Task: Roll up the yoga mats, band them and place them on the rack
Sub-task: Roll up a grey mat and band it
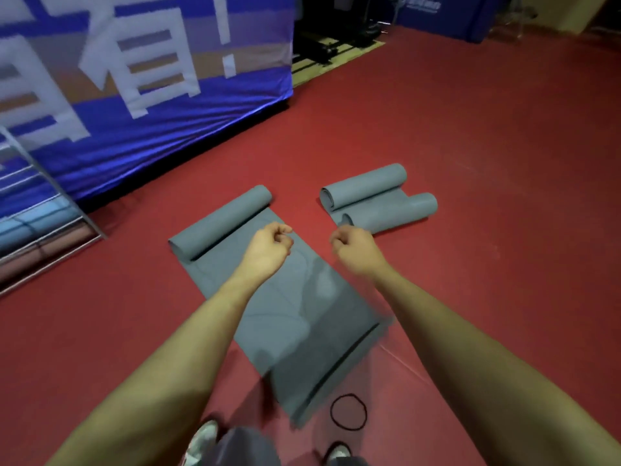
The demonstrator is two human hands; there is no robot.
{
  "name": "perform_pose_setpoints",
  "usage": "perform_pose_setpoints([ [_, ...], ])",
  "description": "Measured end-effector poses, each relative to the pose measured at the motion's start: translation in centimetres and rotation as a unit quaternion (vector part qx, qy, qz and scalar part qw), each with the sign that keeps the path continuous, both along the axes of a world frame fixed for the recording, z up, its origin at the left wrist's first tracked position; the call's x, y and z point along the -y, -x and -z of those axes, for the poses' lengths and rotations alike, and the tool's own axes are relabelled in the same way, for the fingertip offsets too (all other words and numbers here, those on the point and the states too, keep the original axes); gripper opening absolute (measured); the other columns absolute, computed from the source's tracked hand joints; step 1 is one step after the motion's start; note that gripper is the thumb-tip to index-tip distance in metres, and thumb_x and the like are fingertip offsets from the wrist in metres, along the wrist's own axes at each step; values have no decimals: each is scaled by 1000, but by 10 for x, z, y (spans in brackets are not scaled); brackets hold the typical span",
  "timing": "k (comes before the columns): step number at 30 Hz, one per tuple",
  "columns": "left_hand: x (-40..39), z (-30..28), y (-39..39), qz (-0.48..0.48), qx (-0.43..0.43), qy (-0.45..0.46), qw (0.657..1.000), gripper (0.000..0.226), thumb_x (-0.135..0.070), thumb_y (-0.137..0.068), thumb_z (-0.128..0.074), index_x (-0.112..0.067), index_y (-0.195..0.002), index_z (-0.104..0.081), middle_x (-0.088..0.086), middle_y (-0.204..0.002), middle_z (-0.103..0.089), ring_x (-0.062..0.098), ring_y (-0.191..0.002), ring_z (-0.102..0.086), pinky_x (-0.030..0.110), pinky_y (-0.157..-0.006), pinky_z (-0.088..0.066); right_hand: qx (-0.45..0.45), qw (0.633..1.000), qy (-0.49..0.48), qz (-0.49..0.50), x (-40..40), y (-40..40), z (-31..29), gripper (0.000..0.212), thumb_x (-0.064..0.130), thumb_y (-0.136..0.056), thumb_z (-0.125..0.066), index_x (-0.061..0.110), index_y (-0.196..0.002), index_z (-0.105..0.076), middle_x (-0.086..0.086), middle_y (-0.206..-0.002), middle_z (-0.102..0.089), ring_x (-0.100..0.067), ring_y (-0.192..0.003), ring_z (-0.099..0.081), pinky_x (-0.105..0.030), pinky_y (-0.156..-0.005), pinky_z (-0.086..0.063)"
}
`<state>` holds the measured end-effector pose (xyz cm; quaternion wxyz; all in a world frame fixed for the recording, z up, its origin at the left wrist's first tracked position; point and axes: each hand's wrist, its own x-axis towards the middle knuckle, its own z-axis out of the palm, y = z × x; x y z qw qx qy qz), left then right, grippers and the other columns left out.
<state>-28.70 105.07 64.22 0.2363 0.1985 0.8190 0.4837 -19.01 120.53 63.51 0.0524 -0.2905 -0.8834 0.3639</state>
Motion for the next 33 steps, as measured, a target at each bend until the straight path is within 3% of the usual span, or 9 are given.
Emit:
perform_pose_setpoints([
  [7,-23,3,-76,-56,-26,15,998,21,-6,-93,-47,-7,-108,-61,11,-92,-65,25,-82,-63,22,-59,-42,-4,997,-16,-72,-42,-48,-7,17,15,-83,-48,23,-76,-60,-7,-80,-70,-29,-80,-62,-43,-74,-53],
  [12,-16,8,-124,-78,-62,45,994,15,-10,-93,-47,-20,-99,-57,10,-93,-66,27,-84,-65,25,-59,-44,22,990,-33,-134,-47,-79,-2,19,13,-82,-47,26,-72,-55,-4,-81,-69,-29,-84,-63,-42,-77,-53],
  [19,-3,14,-198,-139,-91,49,985,15,-10,-93,-50,-20,-97,-60,6,-90,-66,24,-82,-65,24,-62,-43,11,975,-61,-214,-32,-135,11,17,13,-84,-48,22,-81,-61,-4,-83,-69,-29,-84,-62,-40,-75,-52],
  [25,-1,25,-257,-169,-63,58,982,15,-9,-91,-52,-20,-94,-61,11,-94,-68,27,-85,-66,32,-73,-50,21,970,-41,-239,-36,-183,21,16,12,-86,-50,17,-86,-65,-11,-90,-71,-30,-92,-65,-40,-79,-53],
  [29,-20,38,-280,-178,-44,79,980,15,-10,-91,-53,-21,-92,-62,8,-92,-67,24,-86,-66,25,-73,-47,47,964,-41,-260,-62,-202,32,18,11,-86,-49,17,-87,-65,-9,-90,-71,-30,-90,-64,-38,-78,-52],
  [33,-56,52,-291,-192,-30,93,977,17,-9,-91,-51,-22,-91,-63,9,-93,-69,25,-84,-66,29,-74,-50,52,965,-1,-258,-100,-207,56,19,11,-86,-49,23,-80,-62,-9,-85,-71,-30,-86,-65,-42,-78,-53],
])
